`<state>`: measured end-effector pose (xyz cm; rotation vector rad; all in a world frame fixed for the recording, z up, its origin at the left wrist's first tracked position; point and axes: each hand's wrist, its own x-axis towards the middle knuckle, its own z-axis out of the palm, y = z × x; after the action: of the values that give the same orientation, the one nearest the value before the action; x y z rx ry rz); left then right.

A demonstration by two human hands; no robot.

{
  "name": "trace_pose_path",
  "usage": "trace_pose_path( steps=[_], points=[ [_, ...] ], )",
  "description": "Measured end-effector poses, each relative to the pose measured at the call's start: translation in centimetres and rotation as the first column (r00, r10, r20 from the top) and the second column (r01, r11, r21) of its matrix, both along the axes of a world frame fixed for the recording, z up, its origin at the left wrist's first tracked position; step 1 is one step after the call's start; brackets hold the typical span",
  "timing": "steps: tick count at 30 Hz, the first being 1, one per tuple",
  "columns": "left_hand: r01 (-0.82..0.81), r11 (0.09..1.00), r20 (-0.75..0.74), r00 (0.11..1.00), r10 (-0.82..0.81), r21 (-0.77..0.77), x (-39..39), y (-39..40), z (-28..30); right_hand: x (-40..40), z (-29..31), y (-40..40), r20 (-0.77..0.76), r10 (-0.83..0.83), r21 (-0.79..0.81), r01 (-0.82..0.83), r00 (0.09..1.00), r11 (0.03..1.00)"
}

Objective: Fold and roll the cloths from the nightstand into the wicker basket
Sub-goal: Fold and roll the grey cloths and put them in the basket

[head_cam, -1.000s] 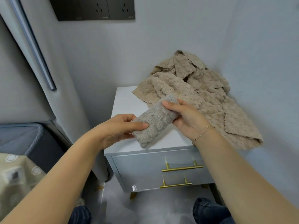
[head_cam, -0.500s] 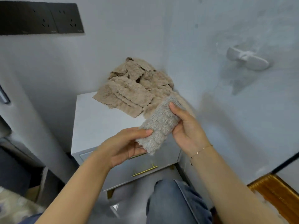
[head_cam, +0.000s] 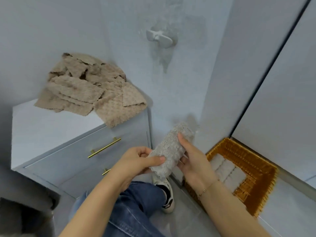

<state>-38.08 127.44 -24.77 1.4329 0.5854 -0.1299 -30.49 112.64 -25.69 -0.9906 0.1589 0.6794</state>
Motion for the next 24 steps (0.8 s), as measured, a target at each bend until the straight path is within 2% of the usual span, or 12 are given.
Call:
trace_pose_path(
  steps=[3,6,10,14,17,20,22,24],
  points=[
    [0.155,0.980,-0.052,0.987,-0.150,0.123,2.1,-3.8,-0.8,0.7,-1.4,-3.8,-0.012,-0.144,-0.048,0.143,0.990,0.989],
    [0.286,0.923,-0.099,0.958,-0.270,0.257,4.9,-6.9,-2.2,2.8,-2.8,-7.0,-0.018,-0.255,-0.089,0.252,0.967,0.964],
    [0.477,0.750,-0.199,0.877,-0.436,0.458,9.5,-10.3,-5.0,6.7,-5.8,-12.3,0.021,-0.410,-0.187,0.406,0.912,0.894],
    [0.537,0.612,-0.189,0.820,-0.540,0.581,14.6,-12.9,-9.3,11.7,-11.5,-18.3,0.108,-0.537,-0.347,0.538,0.837,0.768],
    [0.575,0.432,-0.223,0.743,-0.630,0.695,18.2,-14.1,-14.1,14.9,-17.6,-21.9,0.165,-0.559,-0.529,0.551,0.812,0.645],
    [0.622,0.268,-0.270,0.632,-0.727,0.735,20.7,-14.8,-19.0,17.5,-23.9,-24.1,0.203,-0.534,-0.699,0.503,0.821,0.508],
    [0.634,0.212,-0.275,0.579,-0.767,0.744,21.3,-14.7,-21.5,18.5,-27.1,-25.1,0.221,-0.493,-0.784,0.454,0.841,0.423],
    [0.624,0.217,-0.233,0.557,-0.797,0.751,21.7,-14.6,-24.0,19.6,-30.0,-25.9,0.226,-0.442,-0.850,0.398,0.868,0.346]
  ],
)
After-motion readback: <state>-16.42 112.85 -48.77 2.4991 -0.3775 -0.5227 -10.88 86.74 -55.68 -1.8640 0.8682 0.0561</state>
